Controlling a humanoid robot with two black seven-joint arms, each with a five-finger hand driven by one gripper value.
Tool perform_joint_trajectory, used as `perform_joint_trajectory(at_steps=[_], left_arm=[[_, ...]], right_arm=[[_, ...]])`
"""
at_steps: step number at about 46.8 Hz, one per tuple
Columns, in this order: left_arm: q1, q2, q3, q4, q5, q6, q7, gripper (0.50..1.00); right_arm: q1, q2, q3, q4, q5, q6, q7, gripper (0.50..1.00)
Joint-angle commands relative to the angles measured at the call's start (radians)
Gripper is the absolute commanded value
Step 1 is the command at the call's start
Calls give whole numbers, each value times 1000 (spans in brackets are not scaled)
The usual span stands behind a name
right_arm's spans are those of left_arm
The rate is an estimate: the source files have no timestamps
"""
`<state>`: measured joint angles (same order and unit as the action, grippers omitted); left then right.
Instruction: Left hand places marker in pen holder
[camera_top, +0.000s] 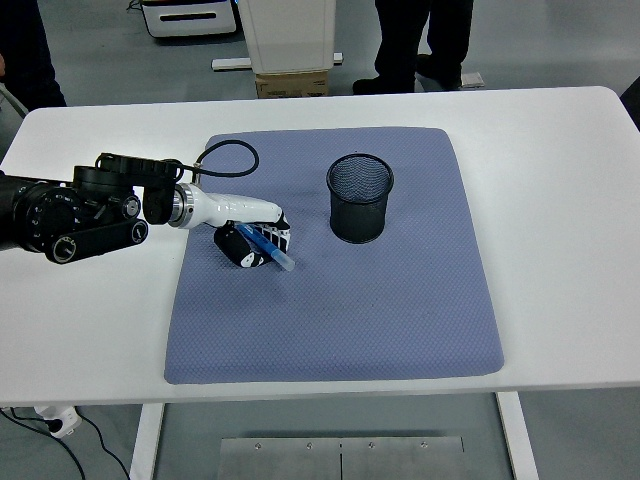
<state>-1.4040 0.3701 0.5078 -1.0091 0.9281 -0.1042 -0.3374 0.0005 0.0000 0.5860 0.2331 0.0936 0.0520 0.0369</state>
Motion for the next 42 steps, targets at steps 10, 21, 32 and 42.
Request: perform_joint_trajectory(at_steps=[10, 21, 32, 42], left_arm=[[0, 0, 0, 0, 0, -2, 0, 677], [0, 0, 0, 0, 0, -2, 0, 701], [-1, 1, 0, 0, -2, -2, 0, 610], [-1, 0, 0, 0, -2, -2, 3, 508]], right_arm=[[1, 0, 0, 0, 0, 0, 0, 1000], [1, 0, 0, 0, 0, 0, 1, 1000], [0, 0, 0, 0, 0, 0, 0, 1000], [-1, 0, 0, 0, 0, 0, 0, 1000]])
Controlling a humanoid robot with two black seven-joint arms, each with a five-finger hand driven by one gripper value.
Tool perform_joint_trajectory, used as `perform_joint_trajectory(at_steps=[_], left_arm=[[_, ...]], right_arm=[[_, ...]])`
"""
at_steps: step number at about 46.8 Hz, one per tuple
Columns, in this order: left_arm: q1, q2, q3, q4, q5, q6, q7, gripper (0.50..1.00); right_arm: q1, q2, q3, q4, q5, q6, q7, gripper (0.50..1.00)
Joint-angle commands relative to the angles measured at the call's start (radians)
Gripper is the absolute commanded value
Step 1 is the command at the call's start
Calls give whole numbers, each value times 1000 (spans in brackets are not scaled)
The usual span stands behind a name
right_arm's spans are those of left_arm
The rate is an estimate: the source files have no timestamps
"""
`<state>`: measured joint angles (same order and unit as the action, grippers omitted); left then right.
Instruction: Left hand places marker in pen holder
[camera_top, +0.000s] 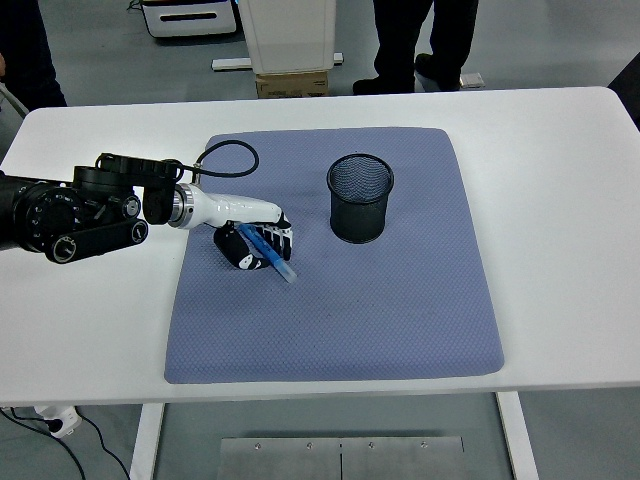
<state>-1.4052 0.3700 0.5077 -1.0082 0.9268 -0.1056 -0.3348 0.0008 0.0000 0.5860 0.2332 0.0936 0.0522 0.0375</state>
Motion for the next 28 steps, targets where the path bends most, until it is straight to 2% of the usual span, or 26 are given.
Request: perform_joint_trajectory(at_steps=[1, 21, 28], left_arm=[[0, 0, 0, -1, 0, 0, 0, 508], [-14, 6, -3, 0, -6, -3, 0, 500], [-34, 9, -5, 0, -86, -13, 0, 500]], right_arm=[[-1, 0, 0, 0, 0, 0, -1, 1000], [1, 0, 0, 0, 0, 0, -1, 1000], [-1, 0, 0, 0, 0, 0, -1, 1000]])
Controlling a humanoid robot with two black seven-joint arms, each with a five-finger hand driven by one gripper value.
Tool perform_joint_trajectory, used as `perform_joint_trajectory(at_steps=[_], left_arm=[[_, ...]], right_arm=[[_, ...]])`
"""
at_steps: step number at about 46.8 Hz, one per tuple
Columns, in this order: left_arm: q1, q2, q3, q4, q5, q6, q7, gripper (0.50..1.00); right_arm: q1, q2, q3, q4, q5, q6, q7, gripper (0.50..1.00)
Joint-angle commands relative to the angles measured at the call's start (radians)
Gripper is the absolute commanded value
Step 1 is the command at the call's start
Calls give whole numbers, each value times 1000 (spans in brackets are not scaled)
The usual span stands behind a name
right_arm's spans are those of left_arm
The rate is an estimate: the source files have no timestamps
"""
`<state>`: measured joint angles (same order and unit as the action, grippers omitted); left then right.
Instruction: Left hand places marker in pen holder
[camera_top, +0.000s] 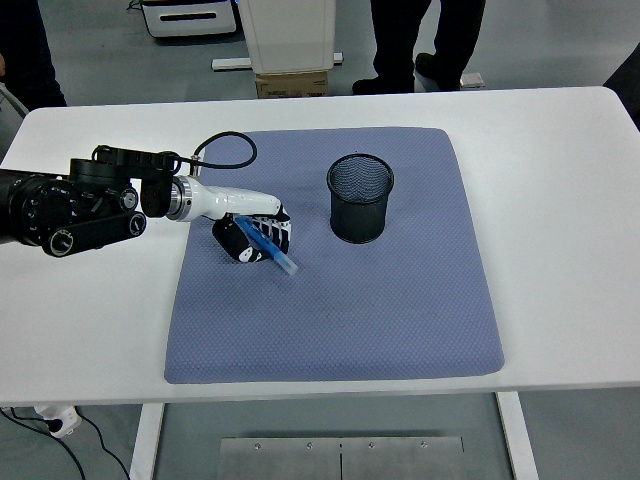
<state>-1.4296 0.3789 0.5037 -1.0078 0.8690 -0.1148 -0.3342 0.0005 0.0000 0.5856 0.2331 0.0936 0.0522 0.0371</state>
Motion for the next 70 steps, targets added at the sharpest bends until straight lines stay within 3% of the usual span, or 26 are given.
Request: perform_joint_trajectory(at_steps=[1, 15, 43, 59, 70], left_arm=[[-12, 2, -1, 0, -31, -3, 0, 500], [-43, 6, -4, 0, -65, -5, 0, 500], [-163, -5, -19, 0, -196, -65, 0, 500], [-170, -12, -74, -2, -223, -74, 4, 500], [-169, -55, -93, 0, -281, -83, 4, 500]], right_arm=[[-1, 0, 0, 0, 0, 0, 0, 1000], [-1, 0, 0, 0, 0, 0, 0, 1000], [-1, 0, 0, 0, 0, 0, 0, 1000], [-1, 0, 0, 0, 0, 0, 0, 1000], [-1, 0, 0, 0, 0, 0, 1, 1000]])
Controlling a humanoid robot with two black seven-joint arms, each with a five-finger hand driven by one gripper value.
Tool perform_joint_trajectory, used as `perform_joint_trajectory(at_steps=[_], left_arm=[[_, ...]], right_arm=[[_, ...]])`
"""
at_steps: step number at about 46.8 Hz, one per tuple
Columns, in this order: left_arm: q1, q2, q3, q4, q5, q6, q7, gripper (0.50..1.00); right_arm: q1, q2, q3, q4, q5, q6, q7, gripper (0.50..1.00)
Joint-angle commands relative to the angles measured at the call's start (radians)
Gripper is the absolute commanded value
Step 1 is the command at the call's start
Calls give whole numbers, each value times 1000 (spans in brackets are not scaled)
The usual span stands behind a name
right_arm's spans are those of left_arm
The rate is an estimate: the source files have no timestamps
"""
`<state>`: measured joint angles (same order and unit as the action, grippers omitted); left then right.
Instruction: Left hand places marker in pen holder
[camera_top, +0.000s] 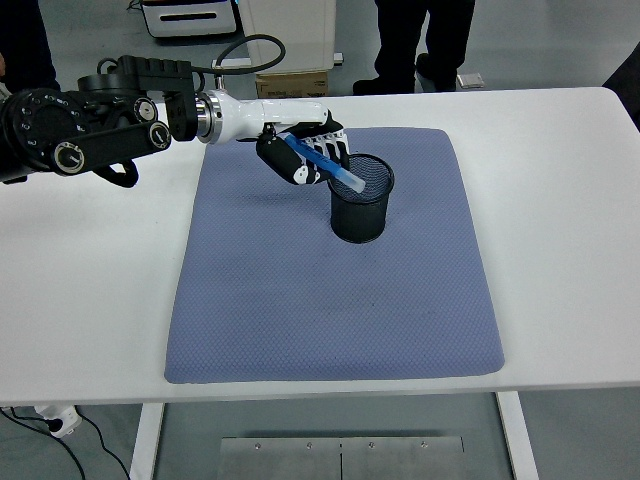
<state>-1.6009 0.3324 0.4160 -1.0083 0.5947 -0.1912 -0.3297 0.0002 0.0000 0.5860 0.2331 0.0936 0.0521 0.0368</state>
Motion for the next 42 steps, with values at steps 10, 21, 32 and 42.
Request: perform_joint_trajectory(at_steps=[10, 21, 32, 42], left_arm=[[16, -47, -56, 2, -72, -7, 0, 500], [56, -72, -103, 10, -153, 1, 1, 500], [108, -101, -154, 50, -219, 4, 1, 500], [176, -124, -207, 105, -243, -1, 0, 500]], right_arm=[[0, 0, 0, 0, 0, 0, 0, 1000], [1, 0, 0, 0, 0, 0, 0, 1000], [0, 0, 0, 0, 0, 0, 0, 1000], [0, 0, 0, 0, 0, 0, 0, 1000]])
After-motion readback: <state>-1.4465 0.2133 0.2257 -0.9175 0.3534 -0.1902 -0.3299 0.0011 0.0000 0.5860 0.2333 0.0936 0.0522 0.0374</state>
